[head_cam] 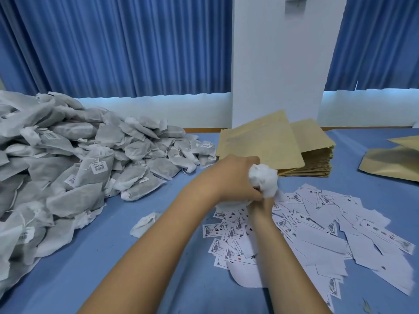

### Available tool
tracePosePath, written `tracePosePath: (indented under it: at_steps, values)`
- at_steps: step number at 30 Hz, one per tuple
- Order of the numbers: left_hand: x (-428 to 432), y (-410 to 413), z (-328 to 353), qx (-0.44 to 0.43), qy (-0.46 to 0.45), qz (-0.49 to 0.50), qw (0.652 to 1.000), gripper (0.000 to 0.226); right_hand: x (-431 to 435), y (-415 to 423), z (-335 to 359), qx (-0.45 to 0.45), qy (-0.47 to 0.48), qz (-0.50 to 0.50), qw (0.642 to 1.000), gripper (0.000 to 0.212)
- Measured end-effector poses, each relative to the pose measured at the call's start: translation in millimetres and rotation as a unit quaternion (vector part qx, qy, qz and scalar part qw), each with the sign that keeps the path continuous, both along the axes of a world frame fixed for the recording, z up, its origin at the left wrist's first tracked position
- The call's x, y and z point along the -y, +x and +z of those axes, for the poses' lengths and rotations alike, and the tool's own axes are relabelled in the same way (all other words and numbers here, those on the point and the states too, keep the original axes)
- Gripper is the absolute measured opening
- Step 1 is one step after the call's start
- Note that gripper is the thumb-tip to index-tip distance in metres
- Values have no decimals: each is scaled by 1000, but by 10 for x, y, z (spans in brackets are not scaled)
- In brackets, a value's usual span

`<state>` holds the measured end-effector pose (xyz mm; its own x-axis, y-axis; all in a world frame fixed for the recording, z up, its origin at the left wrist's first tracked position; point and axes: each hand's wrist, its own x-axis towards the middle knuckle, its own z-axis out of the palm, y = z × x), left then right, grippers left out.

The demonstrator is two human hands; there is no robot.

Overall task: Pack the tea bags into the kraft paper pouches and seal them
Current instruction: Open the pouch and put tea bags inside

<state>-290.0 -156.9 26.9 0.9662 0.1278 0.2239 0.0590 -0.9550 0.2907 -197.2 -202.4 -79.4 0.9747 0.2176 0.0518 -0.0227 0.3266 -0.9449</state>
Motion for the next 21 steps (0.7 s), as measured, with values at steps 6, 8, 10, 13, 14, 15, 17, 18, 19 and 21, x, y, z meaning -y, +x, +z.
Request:
tracePosePath:
  at_steps: [6,8,10,13,14,15,17,18,19,21]
  values:
    - [-175,56,2,-118,-10,19,993,54,22,29,61,21,-67,-71,995,33]
    - [-208,111,-54,-86,-21,42,995,67,18,-14,79,36,-96,-74,992,29]
    - [-252,166,-95,-30,-23,82,996,73,13,-33,66,70,-135,-77,985,22]
    - [-347,252,-115,54,-106,166,979,74,7,-43,38,81,-164,-83,980,21]
    - [-367,279,-125,74,-142,188,969,67,11,-40,39,73,-152,-71,983,23]
    - [-379,301,-142,89,-166,204,961,54,11,-40,40,64,-141,-53,987,26]
    - [-374,327,-186,113,-202,230,945,29,2,-46,55,48,-136,-18,989,30]
    - [-368,337,-205,127,-221,240,937,23,-4,-52,58,53,-142,-7,988,32]
    - [-359,345,-217,143,-240,247,928,21,-8,-55,56,66,-143,-1,987,33]
    - [-317,358,-205,167,-264,246,918,24,-12,-65,61,87,-140,-6,986,36]
